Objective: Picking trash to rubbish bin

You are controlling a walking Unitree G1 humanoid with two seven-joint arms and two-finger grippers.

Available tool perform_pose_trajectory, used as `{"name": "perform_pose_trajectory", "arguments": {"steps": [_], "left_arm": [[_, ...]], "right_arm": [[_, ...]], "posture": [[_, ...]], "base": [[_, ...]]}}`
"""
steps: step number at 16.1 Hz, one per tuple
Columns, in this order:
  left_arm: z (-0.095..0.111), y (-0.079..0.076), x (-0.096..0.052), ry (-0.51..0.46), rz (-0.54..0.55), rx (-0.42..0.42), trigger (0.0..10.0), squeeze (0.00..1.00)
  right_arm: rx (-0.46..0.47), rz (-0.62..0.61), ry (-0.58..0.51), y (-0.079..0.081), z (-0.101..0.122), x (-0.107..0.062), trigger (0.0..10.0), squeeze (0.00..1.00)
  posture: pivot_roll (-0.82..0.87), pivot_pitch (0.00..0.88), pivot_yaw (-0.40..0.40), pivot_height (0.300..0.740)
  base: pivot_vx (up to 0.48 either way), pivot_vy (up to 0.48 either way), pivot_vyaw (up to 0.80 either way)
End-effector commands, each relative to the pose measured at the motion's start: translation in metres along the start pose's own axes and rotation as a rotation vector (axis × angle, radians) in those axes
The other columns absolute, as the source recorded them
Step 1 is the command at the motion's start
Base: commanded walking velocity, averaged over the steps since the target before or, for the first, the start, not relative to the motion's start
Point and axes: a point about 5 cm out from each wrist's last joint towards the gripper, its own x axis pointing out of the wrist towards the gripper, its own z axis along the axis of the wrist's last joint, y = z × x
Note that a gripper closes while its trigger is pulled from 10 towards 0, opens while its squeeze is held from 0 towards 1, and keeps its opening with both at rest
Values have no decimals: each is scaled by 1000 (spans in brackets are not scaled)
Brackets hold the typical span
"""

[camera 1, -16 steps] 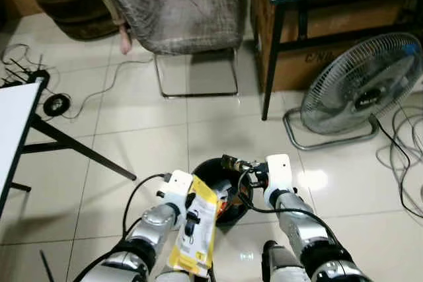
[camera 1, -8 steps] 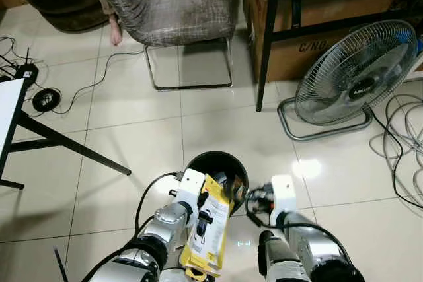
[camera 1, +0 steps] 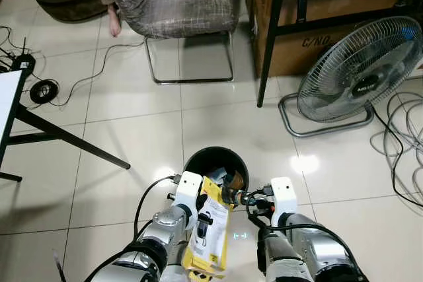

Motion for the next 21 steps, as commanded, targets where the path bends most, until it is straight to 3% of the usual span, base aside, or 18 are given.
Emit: {"name": "perform_pose_trajectory", "arguments": {"steps": [1,5,11,12,13,14,21], "left_arm": [[-12,-1,-2,42,-2,-48,10000,0],[-9,-6,0,35,-25,-31,10000,0],[-1,-12,2,1,-42,-72,10000,8],[0,-12,3,-8,-41,-75,10000,498],[1,-12,3,-13,-34,-69,10000,682],[1,-12,3,-14,-33,-68,10000,1000],[0,-11,2,-14,-20,-73,10000,1000]], "right_arm": [[5,13,32,4,-9,-1,10000,0],[1,15,44,5,-10,-3,10000,0],[-7,24,58,9,-13,-4,10000,0],[-8,25,58,9,-13,-4,10000,0],[-9,25,58,9,-13,-4,10000,0],[-10,25,58,9,-13,-4,10000,0],[-16,31,62,11,-13,-4,10000,0]], "posture": [[-310,324,158,740],[-308,329,159,740],[-307,334,157,740],[-307,335,157,740],[-307,335,157,740],[-307,334,157,740],[-306,336,157,740]], "base": [[0,0,0],[0,0,0],[0,0,0],[0,0,0],[0,0,0],[0,0,0],[0,0,0]]}}
